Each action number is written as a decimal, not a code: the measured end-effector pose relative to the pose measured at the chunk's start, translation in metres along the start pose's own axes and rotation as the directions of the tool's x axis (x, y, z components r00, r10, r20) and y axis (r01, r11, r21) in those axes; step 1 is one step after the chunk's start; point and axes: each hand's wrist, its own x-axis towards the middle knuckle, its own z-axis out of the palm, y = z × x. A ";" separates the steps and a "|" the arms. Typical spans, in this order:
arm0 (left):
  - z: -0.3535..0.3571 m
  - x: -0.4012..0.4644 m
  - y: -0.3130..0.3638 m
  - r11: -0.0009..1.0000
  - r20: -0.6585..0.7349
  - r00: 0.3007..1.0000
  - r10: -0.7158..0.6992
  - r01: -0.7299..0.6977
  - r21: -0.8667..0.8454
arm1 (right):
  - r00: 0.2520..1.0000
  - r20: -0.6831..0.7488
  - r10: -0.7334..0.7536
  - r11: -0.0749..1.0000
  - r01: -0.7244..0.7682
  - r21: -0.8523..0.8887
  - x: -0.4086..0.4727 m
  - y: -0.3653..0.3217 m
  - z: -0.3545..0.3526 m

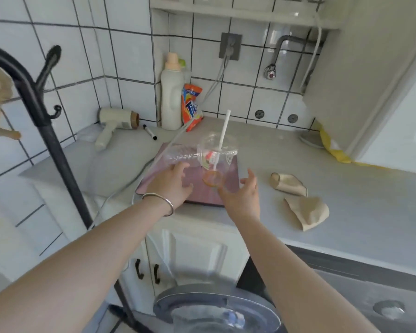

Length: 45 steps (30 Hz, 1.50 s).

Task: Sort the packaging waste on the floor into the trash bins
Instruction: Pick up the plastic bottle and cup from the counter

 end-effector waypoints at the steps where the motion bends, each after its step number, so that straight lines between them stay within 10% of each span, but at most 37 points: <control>1: 0.002 0.011 -0.001 1.000 -0.028 1.000 -0.005 0.005 0.013 | 1.000 0.000 -0.003 1.000 0.003 0.017 0.011 -0.001 0.005; 7: 0.005 0.063 -0.002 0.991 -0.141 0.990 0.003 0.016 0.131 | 0.996 0.059 -0.059 0.995 0.054 0.085 0.061 -0.008 0.018; 28: 0.004 0.144 -0.005 0.962 0.189 0.979 0.081 -0.126 0.242 | 0.998 -0.050 0.036 0.989 -0.029 0.145 0.077 -0.028 0.049; 35: -0.010 0.136 0.004 0.972 0.070 0.987 0.148 -0.132 -0.196 | 0.971 -0.217 0.101 0.972 -0.050 0.228 0.058 -0.040 0.027; 45: 0.023 0.052 0.077 0.614 0.287 0.818 0.499 -0.100 -0.783 | 0.830 -0.511 0.224 0.953 -0.078 0.292 -0.043 0.005 -0.050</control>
